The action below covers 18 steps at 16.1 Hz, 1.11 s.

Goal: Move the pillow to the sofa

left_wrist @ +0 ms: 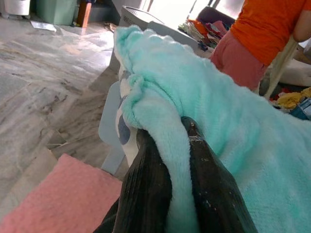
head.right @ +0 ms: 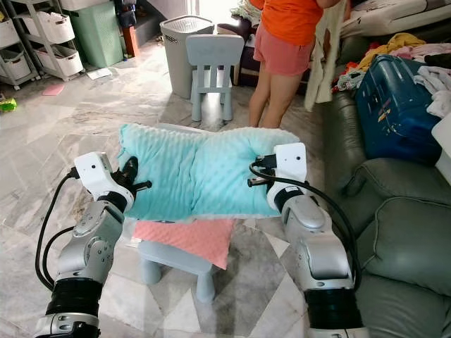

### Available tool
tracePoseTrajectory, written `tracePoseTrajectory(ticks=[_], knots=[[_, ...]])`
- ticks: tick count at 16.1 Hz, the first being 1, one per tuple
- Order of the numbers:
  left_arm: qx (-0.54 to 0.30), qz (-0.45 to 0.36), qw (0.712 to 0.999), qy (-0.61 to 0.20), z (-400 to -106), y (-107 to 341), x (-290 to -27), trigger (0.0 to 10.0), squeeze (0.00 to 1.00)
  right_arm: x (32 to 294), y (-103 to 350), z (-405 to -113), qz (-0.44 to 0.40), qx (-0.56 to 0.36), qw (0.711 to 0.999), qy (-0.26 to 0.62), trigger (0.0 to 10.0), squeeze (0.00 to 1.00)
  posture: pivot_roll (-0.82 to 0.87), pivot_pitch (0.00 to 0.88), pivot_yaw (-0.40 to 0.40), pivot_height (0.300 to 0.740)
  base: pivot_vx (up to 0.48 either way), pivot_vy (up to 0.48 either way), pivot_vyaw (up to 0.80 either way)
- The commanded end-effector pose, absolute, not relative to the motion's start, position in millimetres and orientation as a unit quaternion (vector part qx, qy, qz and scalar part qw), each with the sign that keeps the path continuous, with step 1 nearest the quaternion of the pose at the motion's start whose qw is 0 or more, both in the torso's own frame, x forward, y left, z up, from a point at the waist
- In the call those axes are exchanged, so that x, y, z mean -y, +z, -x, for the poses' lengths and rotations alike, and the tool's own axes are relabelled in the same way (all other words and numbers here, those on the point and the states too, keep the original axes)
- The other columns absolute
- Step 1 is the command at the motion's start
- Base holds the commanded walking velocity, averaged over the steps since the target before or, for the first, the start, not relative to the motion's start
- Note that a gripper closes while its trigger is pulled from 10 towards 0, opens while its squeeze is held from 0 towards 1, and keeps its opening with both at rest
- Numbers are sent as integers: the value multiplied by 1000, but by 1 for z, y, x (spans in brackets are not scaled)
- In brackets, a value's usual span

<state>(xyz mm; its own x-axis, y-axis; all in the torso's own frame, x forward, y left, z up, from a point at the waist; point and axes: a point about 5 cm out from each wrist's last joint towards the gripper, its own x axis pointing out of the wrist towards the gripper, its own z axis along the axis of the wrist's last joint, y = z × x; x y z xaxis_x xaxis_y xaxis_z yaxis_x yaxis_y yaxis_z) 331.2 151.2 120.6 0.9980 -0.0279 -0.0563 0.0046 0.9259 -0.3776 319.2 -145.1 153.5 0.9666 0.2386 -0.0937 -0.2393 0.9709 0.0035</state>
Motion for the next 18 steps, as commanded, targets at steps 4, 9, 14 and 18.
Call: tracePoseTrajectory(ticks=[4,9,14,18], knots=[[-20,195,981,-14,-335,127,-148,10000,0,151,162,-324,11,-32,994,100,10000,0,-197,0,-49,740,0,0,-614],[-20,199,980,-17,-333,126,-144,10000,0,149,162,-324,4,-35,994,104,10000,0,-197,0,-54,740,0,0,-633],[-22,200,979,-17,-333,126,-144,10000,0,147,168,-323,-1,-11,993,120,10000,0,-200,0,-53,740,0,0,-503],[-24,202,979,-17,-333,125,-144,10000,0,147,167,-322,-2,-13,993,121,10000,0,-201,0,-52,740,-124,0,0]])
